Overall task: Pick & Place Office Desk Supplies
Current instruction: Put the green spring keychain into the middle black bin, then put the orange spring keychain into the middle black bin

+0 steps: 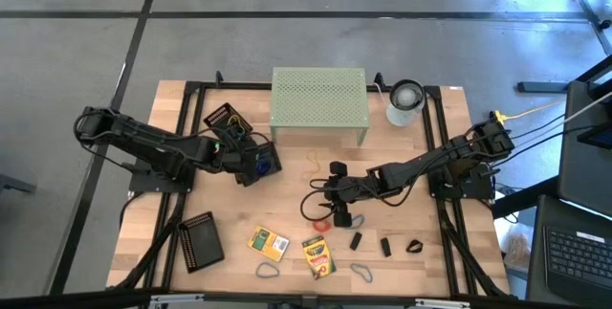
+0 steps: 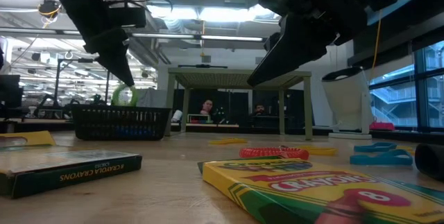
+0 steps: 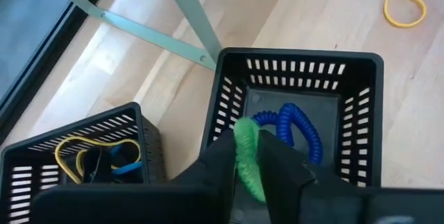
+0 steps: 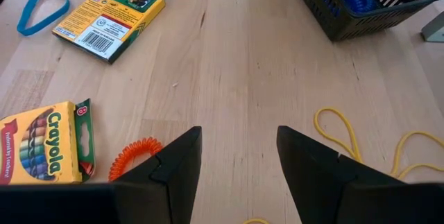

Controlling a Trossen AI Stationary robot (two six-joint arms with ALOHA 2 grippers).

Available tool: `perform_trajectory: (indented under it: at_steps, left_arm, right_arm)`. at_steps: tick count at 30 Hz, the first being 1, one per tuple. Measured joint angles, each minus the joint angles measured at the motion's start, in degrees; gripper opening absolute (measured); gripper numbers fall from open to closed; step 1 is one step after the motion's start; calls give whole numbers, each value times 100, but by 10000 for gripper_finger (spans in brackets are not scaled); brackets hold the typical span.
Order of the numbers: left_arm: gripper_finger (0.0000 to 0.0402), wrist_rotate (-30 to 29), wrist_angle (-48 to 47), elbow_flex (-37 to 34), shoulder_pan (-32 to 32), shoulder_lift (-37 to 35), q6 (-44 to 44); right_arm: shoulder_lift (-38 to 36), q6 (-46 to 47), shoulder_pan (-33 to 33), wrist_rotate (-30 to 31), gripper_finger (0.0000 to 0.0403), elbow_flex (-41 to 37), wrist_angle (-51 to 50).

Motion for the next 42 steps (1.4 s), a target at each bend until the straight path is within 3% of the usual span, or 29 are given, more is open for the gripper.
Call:
perform_trajectory:
  at_steps: [9, 30, 37, 42]
  left_arm:
    - [110, 54, 15, 0, -2, 2, 0]
    - [105, 65, 20, 0, -2, 2, 0]
    - [107, 68, 232, -2, -2, 4, -2]
    - [106, 68, 658, -2, -13, 4, -9]
  right_arm:
    - [0, -12, 0, -1, 192, 0, 17]
    - [0, -89, 0, 49, 192, 0, 276]
    - [0, 318, 0, 46, 192, 0, 360]
    - [0, 812, 0, -461, 192, 0, -12]
